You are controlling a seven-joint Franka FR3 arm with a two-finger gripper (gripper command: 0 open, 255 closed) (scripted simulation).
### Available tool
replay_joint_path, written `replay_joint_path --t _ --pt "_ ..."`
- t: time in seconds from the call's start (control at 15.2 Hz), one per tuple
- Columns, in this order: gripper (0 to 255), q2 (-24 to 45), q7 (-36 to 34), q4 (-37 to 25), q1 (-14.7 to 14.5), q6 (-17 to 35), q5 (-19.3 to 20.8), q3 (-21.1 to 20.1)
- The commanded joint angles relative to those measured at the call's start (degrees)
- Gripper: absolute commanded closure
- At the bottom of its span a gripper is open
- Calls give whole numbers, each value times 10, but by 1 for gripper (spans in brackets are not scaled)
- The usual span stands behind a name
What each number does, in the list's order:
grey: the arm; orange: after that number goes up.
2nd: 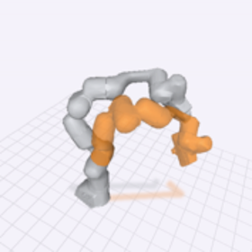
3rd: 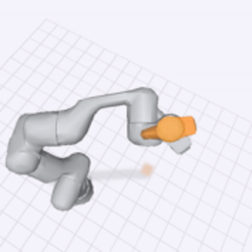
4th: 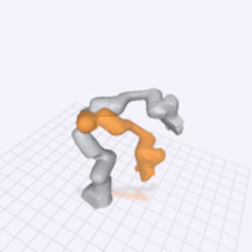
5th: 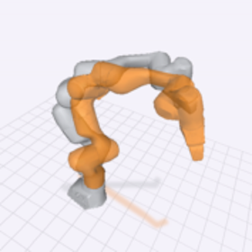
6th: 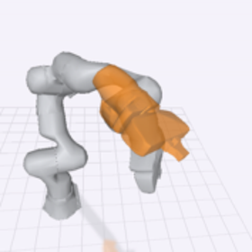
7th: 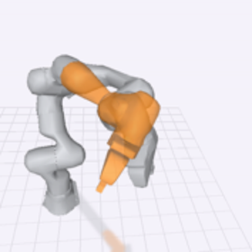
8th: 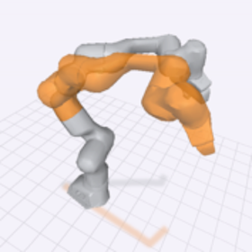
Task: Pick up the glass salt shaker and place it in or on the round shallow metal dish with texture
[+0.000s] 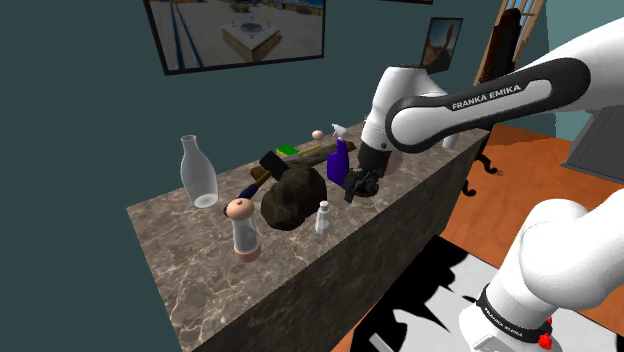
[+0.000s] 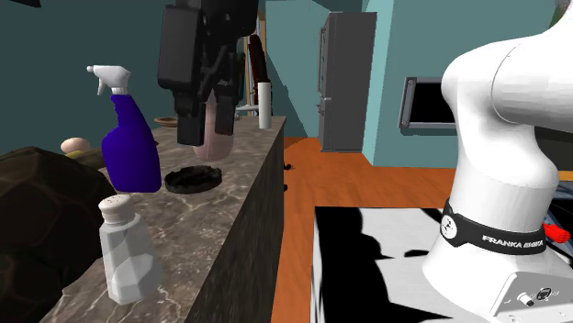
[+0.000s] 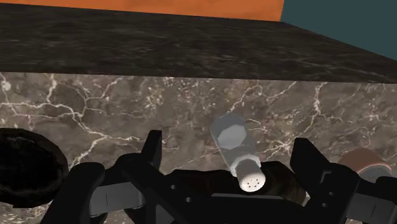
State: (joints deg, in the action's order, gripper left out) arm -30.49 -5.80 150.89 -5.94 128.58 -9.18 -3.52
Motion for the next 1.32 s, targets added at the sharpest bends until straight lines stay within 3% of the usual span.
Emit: replay_joint_path --t 0.0,0.33,0.86,1.25 --pt "0 43 2 2 -7 67 -5 -9" --pt "0 144 -2 -12 -19 201 -8 -32" --pt "0 209 1 -10 -21 268 -11 -37" --pt "0 209 1 -10 -21 268 -11 -37"
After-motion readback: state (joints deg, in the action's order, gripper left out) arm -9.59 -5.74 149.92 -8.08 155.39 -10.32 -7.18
